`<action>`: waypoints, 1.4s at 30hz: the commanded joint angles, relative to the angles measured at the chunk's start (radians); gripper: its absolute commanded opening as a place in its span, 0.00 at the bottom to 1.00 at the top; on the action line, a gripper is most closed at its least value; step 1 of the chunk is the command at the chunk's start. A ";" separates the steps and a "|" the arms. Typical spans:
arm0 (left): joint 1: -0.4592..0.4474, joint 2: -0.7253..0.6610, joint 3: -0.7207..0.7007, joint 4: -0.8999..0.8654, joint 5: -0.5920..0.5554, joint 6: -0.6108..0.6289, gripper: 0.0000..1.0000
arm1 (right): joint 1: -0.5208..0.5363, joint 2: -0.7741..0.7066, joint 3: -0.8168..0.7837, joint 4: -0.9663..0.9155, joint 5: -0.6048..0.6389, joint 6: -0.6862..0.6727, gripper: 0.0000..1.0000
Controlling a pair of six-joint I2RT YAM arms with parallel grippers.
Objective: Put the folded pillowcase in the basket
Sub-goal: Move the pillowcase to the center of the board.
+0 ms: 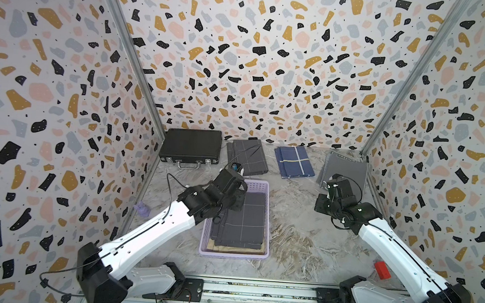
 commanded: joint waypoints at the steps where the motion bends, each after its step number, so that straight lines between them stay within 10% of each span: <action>1: 0.007 -0.132 -0.108 0.215 -0.085 0.002 0.00 | -0.093 0.096 0.062 -0.006 -0.092 -0.097 0.00; 8: 0.013 -0.153 -0.225 0.372 0.029 -0.043 0.14 | -0.421 0.377 0.204 0.091 -0.280 0.048 0.00; 24: 0.026 -0.040 -0.313 0.397 0.164 -0.153 0.40 | -0.449 1.126 1.039 -0.184 -0.211 0.013 0.00; 32: 0.027 -0.030 -0.306 0.387 0.196 -0.192 0.43 | -0.410 1.155 0.918 -0.196 -0.269 0.025 0.00; 42: 0.027 0.052 -0.273 0.348 0.259 -0.277 0.42 | -0.336 0.684 0.144 0.077 -0.277 0.097 0.00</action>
